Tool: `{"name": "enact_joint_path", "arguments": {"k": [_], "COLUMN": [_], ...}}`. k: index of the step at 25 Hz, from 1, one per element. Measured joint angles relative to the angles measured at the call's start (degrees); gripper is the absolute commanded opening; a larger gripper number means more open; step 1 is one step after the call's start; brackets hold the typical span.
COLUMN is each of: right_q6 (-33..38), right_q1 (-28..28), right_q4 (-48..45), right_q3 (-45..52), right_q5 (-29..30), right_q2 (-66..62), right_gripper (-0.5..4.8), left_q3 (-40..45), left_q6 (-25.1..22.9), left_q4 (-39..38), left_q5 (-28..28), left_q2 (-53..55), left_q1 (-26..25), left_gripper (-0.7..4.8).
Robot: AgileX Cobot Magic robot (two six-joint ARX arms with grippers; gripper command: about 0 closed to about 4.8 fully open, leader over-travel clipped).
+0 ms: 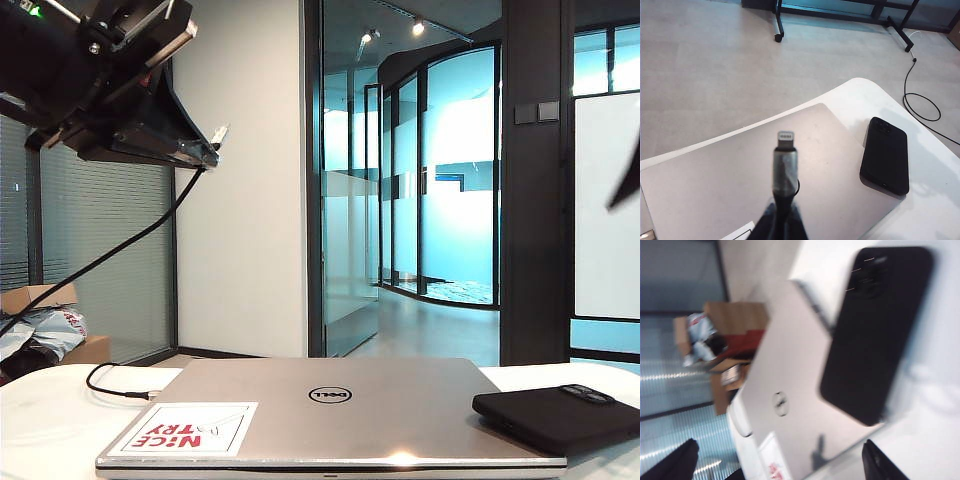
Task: Pick up the charging cable and the phone, plug the charging cable into the charging port on the phone, and finally place them back on the table.
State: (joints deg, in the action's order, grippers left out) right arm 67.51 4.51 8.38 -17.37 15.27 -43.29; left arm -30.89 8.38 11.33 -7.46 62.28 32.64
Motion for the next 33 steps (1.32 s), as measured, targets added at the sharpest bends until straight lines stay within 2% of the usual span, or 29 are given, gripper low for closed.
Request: {"name": "enact_joint_path", "arguments": {"k": [5, 7, 20, 25, 33], "right_q6": [0.0, -0.1, -0.3, -0.3, -0.3], "right_q1": [-1.9, -2.3, -2.3, -2.7, -4.0], "right_q4": [-2.3, -9.4, -28.5, -40.8, -48.2], "right_q3": [1.6, 3.8, 3.7, 3.8, 3.7], "right_q5": [1.5, 3.5, 6.5, 9.7, 10.4], "right_q2": [-4.0, -9.4, -30.6, -41.8, -51.2], "right_gripper": [4.79, 4.79, 4.79, 4.79, 4.79], "left_q3": [0.0, 0.0, 0.0, 0.0, 0.0], "left_q6": [0.0, 0.0, 0.0, 0.0, 0.0], "left_q4": [0.0, 0.0, 0.0, 0.0, 0.0], "left_q5": [0.0, 0.0, 0.0, 0.0, 0.0], "left_q2": [0.0, 0.0, 0.0, 0.0, 0.0], "left_q1": [0.0, 0.0, 0.0, 0.0, 0.0], "left_gripper": [-0.06, -0.06, -0.06, -0.06, -0.06]}}
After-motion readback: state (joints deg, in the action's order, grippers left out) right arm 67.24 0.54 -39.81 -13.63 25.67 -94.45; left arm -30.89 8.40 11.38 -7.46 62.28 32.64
